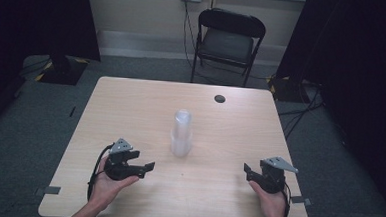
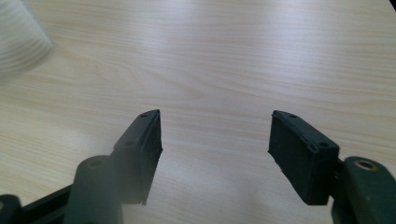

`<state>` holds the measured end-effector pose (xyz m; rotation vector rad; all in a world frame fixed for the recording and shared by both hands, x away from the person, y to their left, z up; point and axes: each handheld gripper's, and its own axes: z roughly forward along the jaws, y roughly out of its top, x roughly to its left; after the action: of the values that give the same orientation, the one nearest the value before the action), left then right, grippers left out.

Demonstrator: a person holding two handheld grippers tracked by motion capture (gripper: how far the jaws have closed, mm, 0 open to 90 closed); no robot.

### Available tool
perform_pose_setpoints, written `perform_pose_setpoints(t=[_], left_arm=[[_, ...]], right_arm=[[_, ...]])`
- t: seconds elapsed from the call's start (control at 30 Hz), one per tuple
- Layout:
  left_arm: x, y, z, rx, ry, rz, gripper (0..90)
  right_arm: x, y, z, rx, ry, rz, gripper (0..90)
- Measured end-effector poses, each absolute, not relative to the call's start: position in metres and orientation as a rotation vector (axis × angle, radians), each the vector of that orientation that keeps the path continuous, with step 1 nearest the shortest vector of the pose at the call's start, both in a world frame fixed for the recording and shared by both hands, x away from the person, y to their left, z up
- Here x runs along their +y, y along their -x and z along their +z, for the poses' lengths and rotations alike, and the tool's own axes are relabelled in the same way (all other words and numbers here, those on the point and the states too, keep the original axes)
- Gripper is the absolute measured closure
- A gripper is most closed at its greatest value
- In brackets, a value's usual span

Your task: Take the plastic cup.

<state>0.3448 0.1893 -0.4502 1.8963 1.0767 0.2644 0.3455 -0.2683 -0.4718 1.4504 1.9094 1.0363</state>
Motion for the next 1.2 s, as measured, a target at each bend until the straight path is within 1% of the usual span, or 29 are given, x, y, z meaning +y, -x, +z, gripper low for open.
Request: perform_pose_setpoints(t=[0.07, 0.13, 0.23, 0.27, 0.3, 0.37, 0.43, 0.6, 0.87, 1.1, 1.2], left_arm=[[0.189, -0.344, -0.450, 1.064, -1.903, 0.266, 26.5], [0.187, -0.344, -0.449, 1.051, -1.916, 0.273, 26.9], [0.185, -0.346, -0.450, 1.042, -1.928, 0.257, 28.1], [0.185, -0.348, -0.451, 1.027, -1.929, 0.199, 33.1], [0.185, -0.348, -0.451, 1.028, -1.940, 0.216, 34.0], [0.184, -0.348, -0.450, 1.028, -1.948, 0.232, 33.2], [0.182, -0.347, -0.450, 1.024, -1.943, 0.234, 33.2], [0.175, -0.342, -0.444, 0.975, -1.953, 0.273, 32.6], [0.164, -0.342, -0.428, 0.926, -1.923, 0.288, 31.4], [0.155, -0.352, -0.411, 0.887, -1.928, 0.305, 31.1], [0.151, -0.358, -0.402, 0.876, -1.929, 0.354, 31.2]], right_arm=[[-0.268, -0.345, -0.472, 1.906, -1.448, 1.036, 33.5], [-0.266, -0.344, -0.471, 1.894, -1.429, 1.034, 30.5], [-0.263, -0.343, -0.470, 1.897, -1.415, 1.063, 29.7], [-0.260, -0.342, -0.469, 1.905, -1.403, 1.080, 29.8], [-0.259, -0.342, -0.468, 1.913, -1.399, 1.085, 30.5], [-0.257, -0.341, -0.468, 1.948, -1.398, 1.113, 31.5], [-0.257, -0.340, -0.468, 1.971, -1.389, 1.149, 34.4], [-0.256, -0.337, -0.464, 1.969, -1.358, 1.186, 34.6], [-0.256, -0.329, -0.459, 1.969, -1.373, 1.250, 36.1], [-0.256, -0.331, -0.460, 1.988, -1.400, 1.270, 36.1], [-0.255, -0.331, -0.459, 1.998, -1.394, 1.279, 36.2]])
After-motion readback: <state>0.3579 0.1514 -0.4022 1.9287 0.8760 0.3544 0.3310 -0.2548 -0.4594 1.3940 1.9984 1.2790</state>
